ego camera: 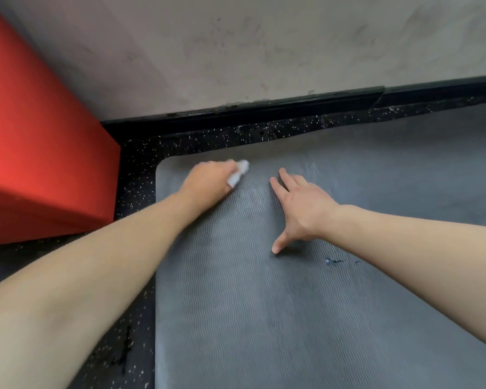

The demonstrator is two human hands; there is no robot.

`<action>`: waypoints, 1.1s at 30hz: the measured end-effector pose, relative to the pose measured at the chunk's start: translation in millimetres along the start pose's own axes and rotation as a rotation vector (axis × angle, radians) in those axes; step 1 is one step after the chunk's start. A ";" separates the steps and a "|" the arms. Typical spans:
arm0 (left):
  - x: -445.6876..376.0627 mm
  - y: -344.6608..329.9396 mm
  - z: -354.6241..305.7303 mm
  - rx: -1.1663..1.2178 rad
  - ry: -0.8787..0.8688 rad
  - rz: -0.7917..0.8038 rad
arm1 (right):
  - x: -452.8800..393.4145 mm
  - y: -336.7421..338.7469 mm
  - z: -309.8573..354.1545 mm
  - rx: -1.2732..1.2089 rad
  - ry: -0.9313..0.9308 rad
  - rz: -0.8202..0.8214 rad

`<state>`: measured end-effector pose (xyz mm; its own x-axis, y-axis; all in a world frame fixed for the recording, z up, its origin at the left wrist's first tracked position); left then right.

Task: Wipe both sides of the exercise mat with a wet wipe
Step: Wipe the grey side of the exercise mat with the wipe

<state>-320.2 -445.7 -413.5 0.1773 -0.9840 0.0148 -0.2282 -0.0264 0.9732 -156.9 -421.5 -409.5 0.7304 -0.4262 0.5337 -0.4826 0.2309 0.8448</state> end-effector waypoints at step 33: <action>109.7 -22.8 -77.4 0.221 0.169 -0.139 | 75.4 -83.5 13.8 0.074 0.071 0.132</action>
<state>-221.5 -539.5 -416.3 0.3744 -0.9254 -0.0591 -0.3900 -0.2150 0.8954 -68.1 -485.0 -440.3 0.6894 -0.3326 0.6435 -0.6090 0.2150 0.7635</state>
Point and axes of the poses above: each hand's wrist, its own x-axis away from the middle knuckle, its own y-axis out of the back of the hand, z = x × y, the point moved 10 cm from there along -x, towards the middle knuckle, and after that the axes turned 7 degrees about x, right-handed, at the moved point
